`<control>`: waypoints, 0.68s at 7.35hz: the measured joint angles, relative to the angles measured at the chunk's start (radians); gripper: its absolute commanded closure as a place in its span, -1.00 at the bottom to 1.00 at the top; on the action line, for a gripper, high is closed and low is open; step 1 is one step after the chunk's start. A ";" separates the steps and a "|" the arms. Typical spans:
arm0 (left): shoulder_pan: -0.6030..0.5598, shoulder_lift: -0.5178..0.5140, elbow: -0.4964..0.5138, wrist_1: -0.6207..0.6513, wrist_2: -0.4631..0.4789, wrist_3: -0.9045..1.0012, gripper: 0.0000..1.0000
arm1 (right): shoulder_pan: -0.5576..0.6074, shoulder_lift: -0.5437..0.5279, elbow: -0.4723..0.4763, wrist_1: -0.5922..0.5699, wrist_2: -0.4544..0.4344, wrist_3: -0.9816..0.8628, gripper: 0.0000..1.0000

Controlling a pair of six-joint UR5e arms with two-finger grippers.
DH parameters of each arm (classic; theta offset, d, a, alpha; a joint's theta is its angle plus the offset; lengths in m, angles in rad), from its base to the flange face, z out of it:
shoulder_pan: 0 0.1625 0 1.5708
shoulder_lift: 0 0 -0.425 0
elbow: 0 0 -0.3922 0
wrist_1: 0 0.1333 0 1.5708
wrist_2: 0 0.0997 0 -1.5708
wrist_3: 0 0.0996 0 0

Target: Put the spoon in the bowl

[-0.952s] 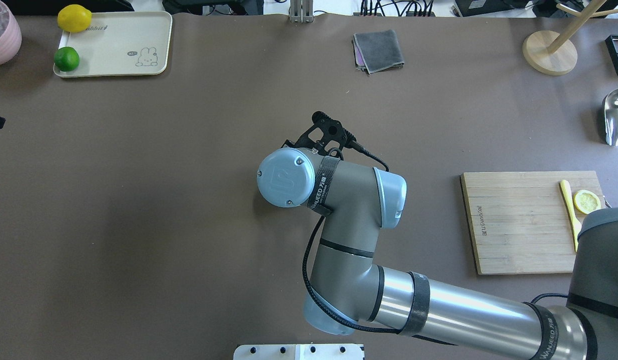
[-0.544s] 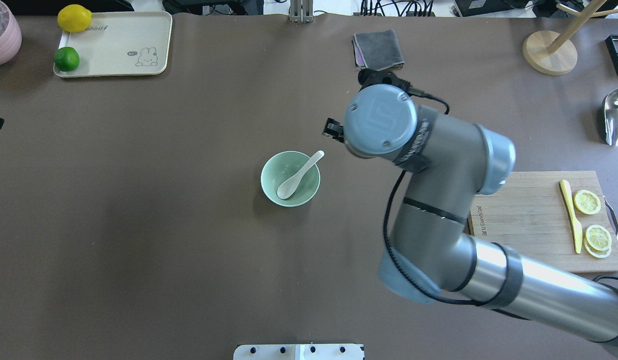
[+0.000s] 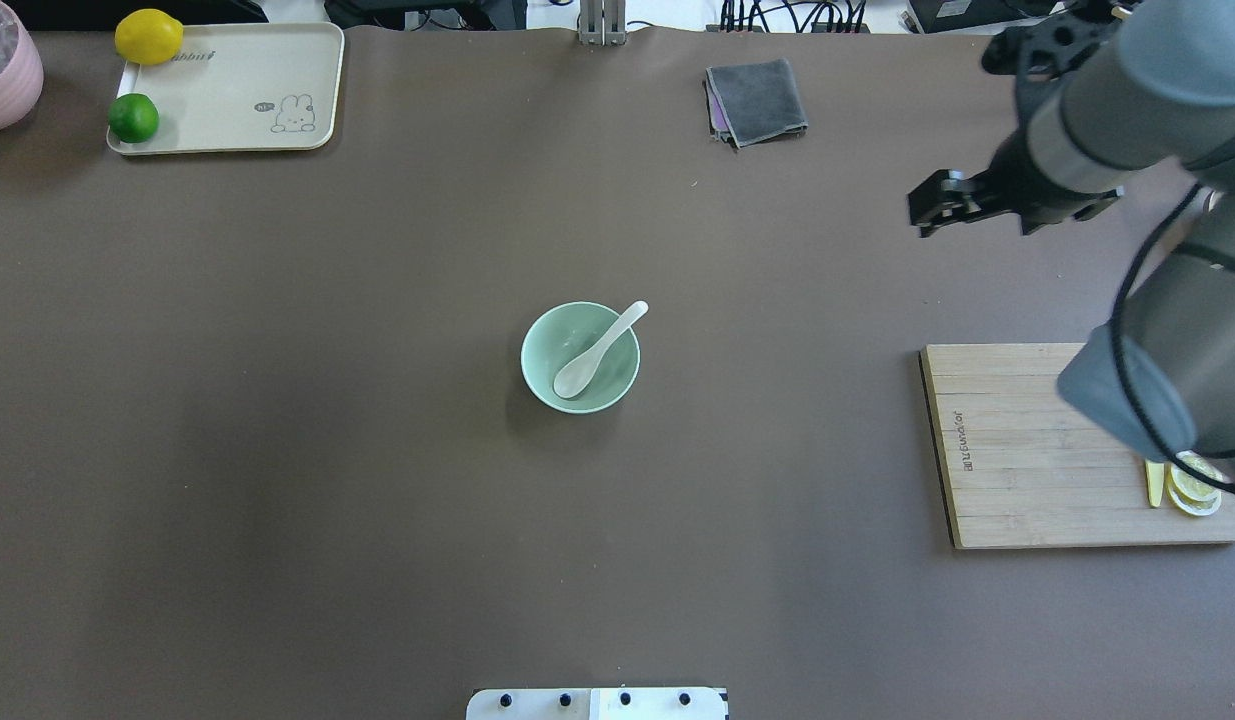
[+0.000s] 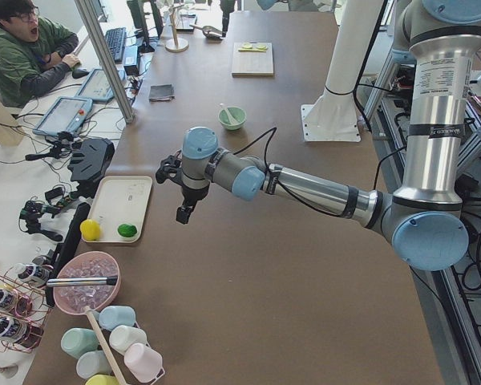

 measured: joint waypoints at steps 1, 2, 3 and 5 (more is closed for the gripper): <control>-0.056 -0.013 0.017 0.094 0.001 0.129 -0.97 | 0.088 -0.080 0.001 0.003 0.033 -0.148 -1.00; -0.092 0.001 0.051 0.139 0.002 0.196 -0.98 | 0.178 -0.156 -0.008 0.004 0.068 -0.304 -1.00; -0.106 0.028 0.098 0.152 0.003 0.212 -0.97 | 0.260 -0.223 -0.028 0.003 0.119 -0.447 -1.00; -0.121 0.063 0.148 0.138 0.008 0.206 -0.98 | 0.349 -0.330 -0.070 0.004 0.235 -0.563 -1.00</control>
